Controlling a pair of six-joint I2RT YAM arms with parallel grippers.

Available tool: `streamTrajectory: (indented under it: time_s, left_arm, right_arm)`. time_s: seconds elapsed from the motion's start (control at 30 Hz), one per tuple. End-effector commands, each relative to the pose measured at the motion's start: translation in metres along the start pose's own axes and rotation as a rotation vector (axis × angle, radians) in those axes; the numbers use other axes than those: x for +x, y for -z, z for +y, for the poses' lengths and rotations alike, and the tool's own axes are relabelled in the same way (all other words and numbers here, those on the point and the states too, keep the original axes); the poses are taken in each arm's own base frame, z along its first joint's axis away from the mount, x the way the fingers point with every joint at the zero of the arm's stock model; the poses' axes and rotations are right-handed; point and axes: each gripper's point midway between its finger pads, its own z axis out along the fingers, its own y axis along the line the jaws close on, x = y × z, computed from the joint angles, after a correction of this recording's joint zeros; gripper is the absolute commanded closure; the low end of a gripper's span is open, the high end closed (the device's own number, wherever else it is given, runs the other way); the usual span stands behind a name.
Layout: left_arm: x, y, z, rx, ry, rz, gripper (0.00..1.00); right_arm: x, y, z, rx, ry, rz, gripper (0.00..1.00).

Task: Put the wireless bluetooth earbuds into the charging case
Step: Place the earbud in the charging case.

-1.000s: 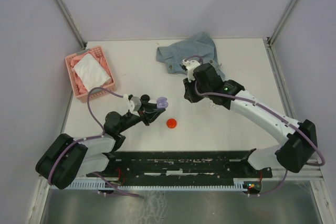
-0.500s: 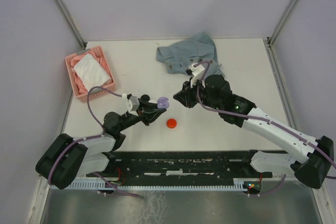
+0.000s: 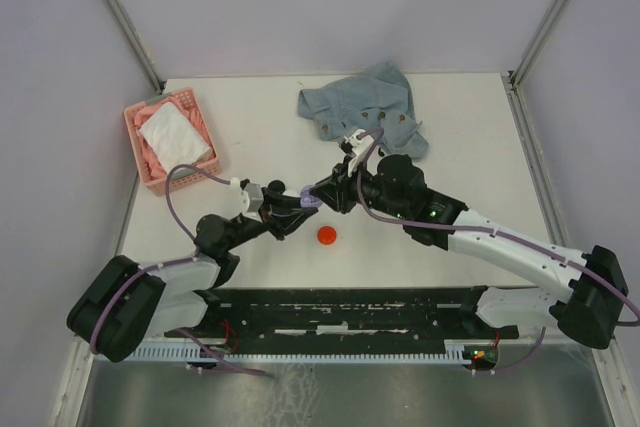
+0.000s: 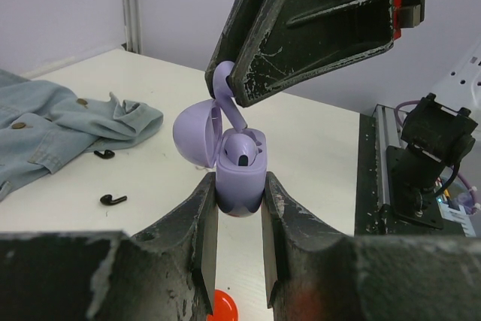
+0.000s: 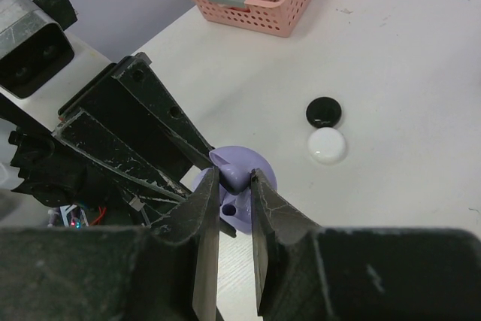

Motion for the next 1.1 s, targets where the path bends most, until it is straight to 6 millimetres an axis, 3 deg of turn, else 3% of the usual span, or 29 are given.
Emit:
streamTrajectory:
  time_s: [0.0, 1.07]
  left_arm:
    - [-0.031, -0.007, -0.003, 0.010, -0.028, -0.096, 0.97]
    - [-0.045, -0.003, 0.004, -0.064, 0.039, -0.174, 0.97]
  right_arm:
    - [-0.011, -0.006, 0.010, -0.037, 0.001, -0.062, 0.90]
    - [0.005, 0.004, 0.025, -0.132, 0.011, -0.101, 0.87]
